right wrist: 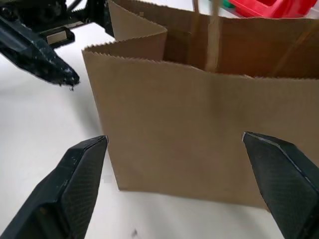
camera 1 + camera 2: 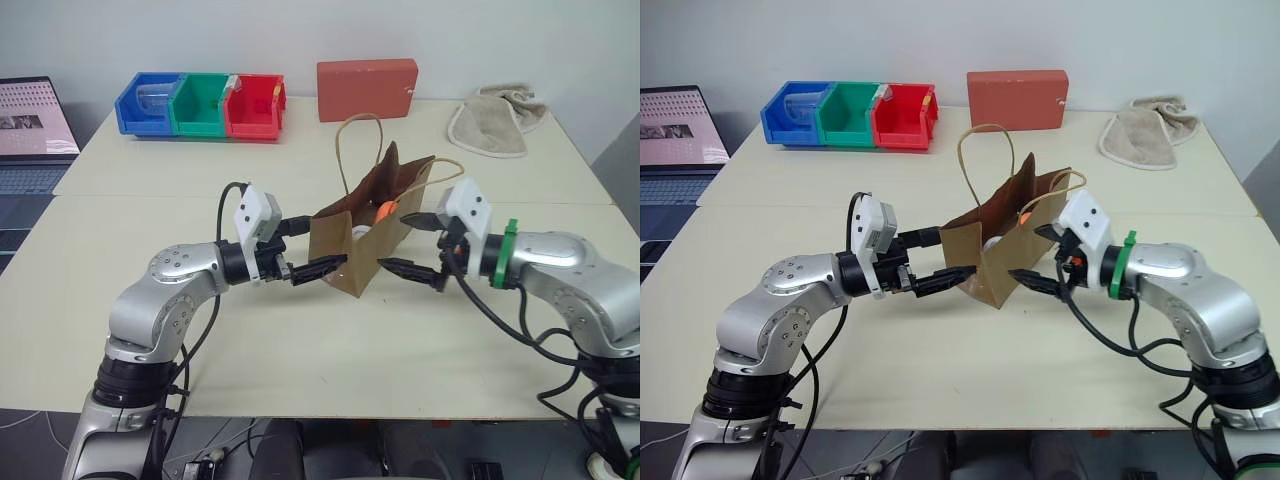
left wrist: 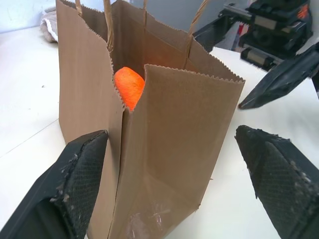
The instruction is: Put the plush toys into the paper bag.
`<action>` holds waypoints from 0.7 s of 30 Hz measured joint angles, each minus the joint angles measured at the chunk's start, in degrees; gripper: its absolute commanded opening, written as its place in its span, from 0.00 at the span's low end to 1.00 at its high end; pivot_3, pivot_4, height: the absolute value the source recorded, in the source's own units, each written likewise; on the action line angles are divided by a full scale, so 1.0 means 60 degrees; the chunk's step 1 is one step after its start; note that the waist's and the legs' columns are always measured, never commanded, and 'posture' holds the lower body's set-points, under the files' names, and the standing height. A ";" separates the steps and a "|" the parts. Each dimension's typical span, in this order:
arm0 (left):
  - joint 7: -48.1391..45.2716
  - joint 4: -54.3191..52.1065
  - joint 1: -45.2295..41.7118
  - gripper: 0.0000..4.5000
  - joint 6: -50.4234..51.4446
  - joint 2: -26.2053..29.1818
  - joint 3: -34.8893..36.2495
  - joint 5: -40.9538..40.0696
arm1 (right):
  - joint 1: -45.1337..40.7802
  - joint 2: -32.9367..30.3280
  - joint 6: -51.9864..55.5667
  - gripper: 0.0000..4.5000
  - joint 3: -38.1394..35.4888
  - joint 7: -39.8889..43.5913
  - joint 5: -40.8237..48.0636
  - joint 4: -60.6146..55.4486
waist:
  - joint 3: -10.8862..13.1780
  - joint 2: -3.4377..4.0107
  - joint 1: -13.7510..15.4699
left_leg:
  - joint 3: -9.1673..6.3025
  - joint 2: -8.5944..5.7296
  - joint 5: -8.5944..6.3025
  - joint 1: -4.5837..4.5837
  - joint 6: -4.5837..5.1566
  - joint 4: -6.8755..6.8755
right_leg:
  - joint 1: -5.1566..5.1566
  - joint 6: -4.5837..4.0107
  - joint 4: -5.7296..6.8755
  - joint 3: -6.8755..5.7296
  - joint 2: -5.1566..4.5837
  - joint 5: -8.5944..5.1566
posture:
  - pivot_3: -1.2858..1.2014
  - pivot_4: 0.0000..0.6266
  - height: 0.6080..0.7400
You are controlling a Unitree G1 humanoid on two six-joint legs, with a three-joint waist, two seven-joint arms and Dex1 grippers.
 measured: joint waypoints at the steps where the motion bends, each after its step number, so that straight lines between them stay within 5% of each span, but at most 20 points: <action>1: 0.0018 -0.0021 -0.0002 0.97 0.0020 -0.0014 -0.0002 -0.0007 | -0.0073 0.0289 0.0018 1.00 0.0110 -0.0190 -0.0157 0.0117 | 0.0000 0.0000 -0.0002 | 0.0001 0.0000 0.0000 0.0000 0.0000 0.0000 | 0.0000 0.0000 0.0000 0.0000 0.0000 0.0000 | 0.52 0.24 1.00; 10: 0.0245 -0.0200 -0.0110 0.97 0.0162 -0.0353 -0.0097 -0.0164 | -0.0553 0.1825 0.0422 1.00 0.0637 -0.1313 -0.0784 0.0492 | -0.0001 -0.0001 -0.0010 | -0.0002 -0.0001 0.0000 0.0002 -0.0001 0.0001 | -0.0002 0.0000 0.0011 0.0000 0.0001 0.0000 | 0.52 0.24 1.00; 19: 0.0718 0.0244 -0.0295 0.97 -0.0249 -0.0942 -0.0465 0.0294 | -0.0671 0.1908 0.0800 1.00 0.0617 -0.1561 -0.1017 0.0451 | -0.0001 -0.0001 -0.0005 | -0.0004 -0.0003 0.0001 0.0002 -0.0001 0.0002 | -0.0001 -0.0001 0.0012 -0.0002 0.0000 0.0001 | 0.52 0.24 1.00; 21: 0.0801 0.0459 -0.0316 0.84 -0.0498 -0.1030 -0.0513 0.0499 | -0.0641 0.1481 0.0878 1.00 0.0576 -0.1387 -0.0998 0.0269 | -0.0001 0.0000 -0.0004 | -0.0004 -0.0004 0.0001 0.0002 -0.0001 0.0003 | -0.0001 -0.0001 0.0012 -0.0002 -0.0001 0.0001 | 0.52 0.24 1.00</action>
